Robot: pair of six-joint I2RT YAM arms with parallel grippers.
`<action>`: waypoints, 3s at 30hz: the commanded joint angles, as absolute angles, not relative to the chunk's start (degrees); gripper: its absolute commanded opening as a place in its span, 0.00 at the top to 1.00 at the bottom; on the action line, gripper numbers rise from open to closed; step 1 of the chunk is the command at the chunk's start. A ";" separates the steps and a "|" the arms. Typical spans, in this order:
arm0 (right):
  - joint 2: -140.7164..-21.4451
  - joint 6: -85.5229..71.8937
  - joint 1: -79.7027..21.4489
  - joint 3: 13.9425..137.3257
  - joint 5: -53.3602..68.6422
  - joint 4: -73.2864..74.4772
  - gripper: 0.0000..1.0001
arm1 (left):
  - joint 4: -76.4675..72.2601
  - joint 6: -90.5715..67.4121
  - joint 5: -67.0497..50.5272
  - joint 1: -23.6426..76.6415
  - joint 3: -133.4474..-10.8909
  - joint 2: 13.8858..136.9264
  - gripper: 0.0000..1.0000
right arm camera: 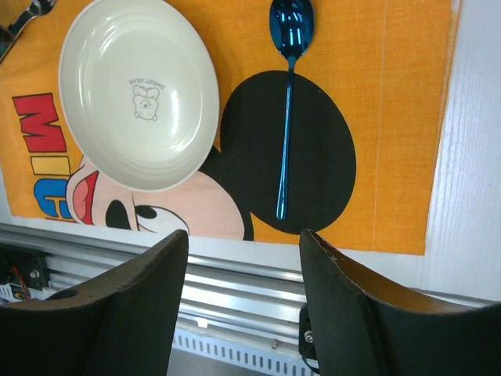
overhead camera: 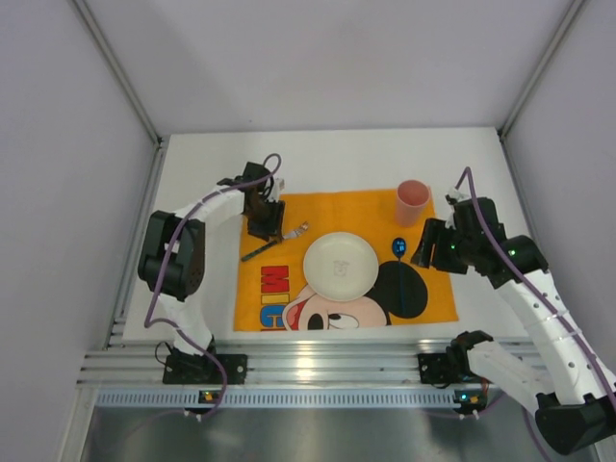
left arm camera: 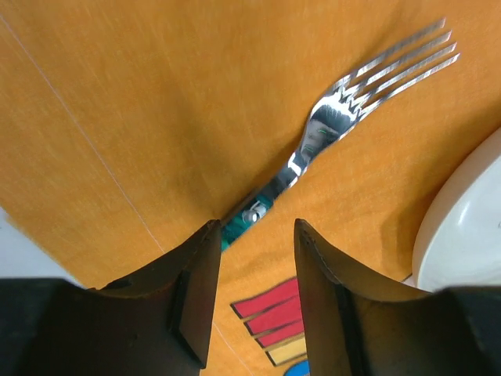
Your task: Set the dinner table for one person
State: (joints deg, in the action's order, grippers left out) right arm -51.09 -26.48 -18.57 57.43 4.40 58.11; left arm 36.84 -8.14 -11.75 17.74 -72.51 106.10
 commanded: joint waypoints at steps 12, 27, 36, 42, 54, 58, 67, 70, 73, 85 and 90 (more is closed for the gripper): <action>-51.94 -30.59 -17.84 59.77 0.79 59.07 0.40 | 35.96 0.18 -8.35 20.57 -77.18 113.22 0.55; -52.12 -30.32 -17.93 58.80 2.02 58.27 0.40 | 36.56 1.06 -7.57 20.83 -72.95 106.43 0.46; -51.24 -29.44 -17.84 58.27 2.20 58.45 0.40 | 36.65 0.09 -2.47 21.80 -74.26 113.90 0.53; -50.71 -29.09 -17.84 58.10 2.11 58.45 0.40 | 37.52 -2.28 -0.53 22.24 -74.35 111.89 0.67; -50.36 -27.69 -17.84 56.69 3.60 56.69 0.40 | 44.73 -5.01 12.82 22.24 -81.73 108.64 0.94; -50.19 -27.16 -17.84 55.99 4.48 56.25 0.40 | 47.63 -6.59 14.41 22.15 -84.55 106.53 0.96; -48.43 -25.40 -17.84 53.44 6.24 55.81 0.40 | 47.82 -23.70 6.44 22.41 -76.77 95.74 1.00; -47.90 -25.05 -17.75 52.82 6.76 55.99 0.40 | 42.57 -28.11 4.66 22.94 -67.20 90.20 1.00; -47.64 -24.26 -17.75 52.74 7.29 56.16 0.40 | 38.34 -31.28 2.29 23.46 -59.62 86.33 1.00; -46.76 -23.47 -17.84 52.82 8.00 57.13 0.40 | 28.39 -33.14 2.02 24.87 -47.02 80.60 0.84; -45.79 -23.73 -17.84 53.00 8.44 57.22 0.33 | 29.62 -32.69 2.63 25.31 -48.95 79.11 0.02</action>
State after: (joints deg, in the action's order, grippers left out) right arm -47.33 -24.45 -18.55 52.49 7.70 58.15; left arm 32.47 -32.36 2.31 24.93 -47.05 82.00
